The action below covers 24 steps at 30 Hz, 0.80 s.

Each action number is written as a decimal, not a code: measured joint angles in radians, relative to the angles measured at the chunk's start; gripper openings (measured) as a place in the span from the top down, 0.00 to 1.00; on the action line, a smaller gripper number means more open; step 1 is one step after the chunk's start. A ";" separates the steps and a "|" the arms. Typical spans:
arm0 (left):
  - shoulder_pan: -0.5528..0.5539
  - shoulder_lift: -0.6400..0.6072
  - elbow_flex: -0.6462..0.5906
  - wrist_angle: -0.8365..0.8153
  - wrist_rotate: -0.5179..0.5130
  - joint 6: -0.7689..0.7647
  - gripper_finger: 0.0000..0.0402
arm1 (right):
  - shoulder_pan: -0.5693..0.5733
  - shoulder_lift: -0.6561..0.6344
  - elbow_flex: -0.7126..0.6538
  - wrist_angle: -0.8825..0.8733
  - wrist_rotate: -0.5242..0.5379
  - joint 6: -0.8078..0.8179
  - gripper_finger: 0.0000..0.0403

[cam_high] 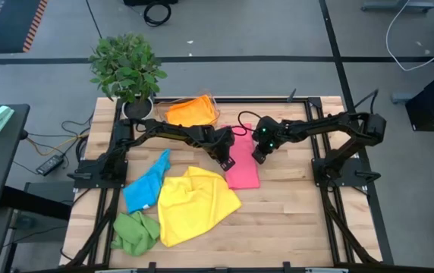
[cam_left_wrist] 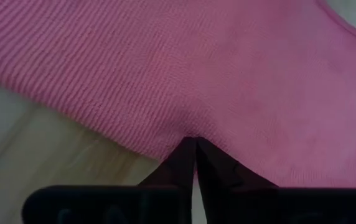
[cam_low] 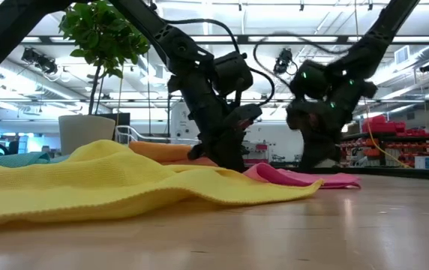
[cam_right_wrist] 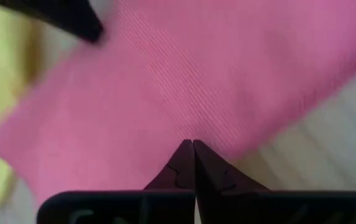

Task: Fold microfiber towels
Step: Fold the pink microfiber cloth

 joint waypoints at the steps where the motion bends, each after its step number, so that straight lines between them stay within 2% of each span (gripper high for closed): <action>1: 0.000 -0.010 -0.002 -0.003 0.001 0.009 0.92 | 0.000 -0.015 0.012 -0.002 -0.002 -0.002 1.00; 8: -0.003 -0.107 0.000 -0.003 0.007 0.215 0.94 | 0.010 -0.155 0.034 -0.039 -0.007 -0.071 0.95; 13: -0.020 -0.122 0.001 -0.006 -0.012 0.470 0.92 | 0.058 -0.195 0.036 -0.044 0.018 -0.278 0.89; 18: -0.049 -0.109 0.001 -0.033 -0.137 0.632 0.77 | 0.126 -0.159 0.036 -0.046 0.127 -0.462 0.80; 21: -0.054 -0.110 0.002 -0.023 -0.193 0.641 0.65 | 0.150 -0.128 0.036 -0.044 0.200 -0.491 0.72; 24: -0.044 -0.110 0.002 -0.029 -0.210 0.586 0.52 | 0.154 -0.105 0.036 -0.040 0.210 -0.556 0.66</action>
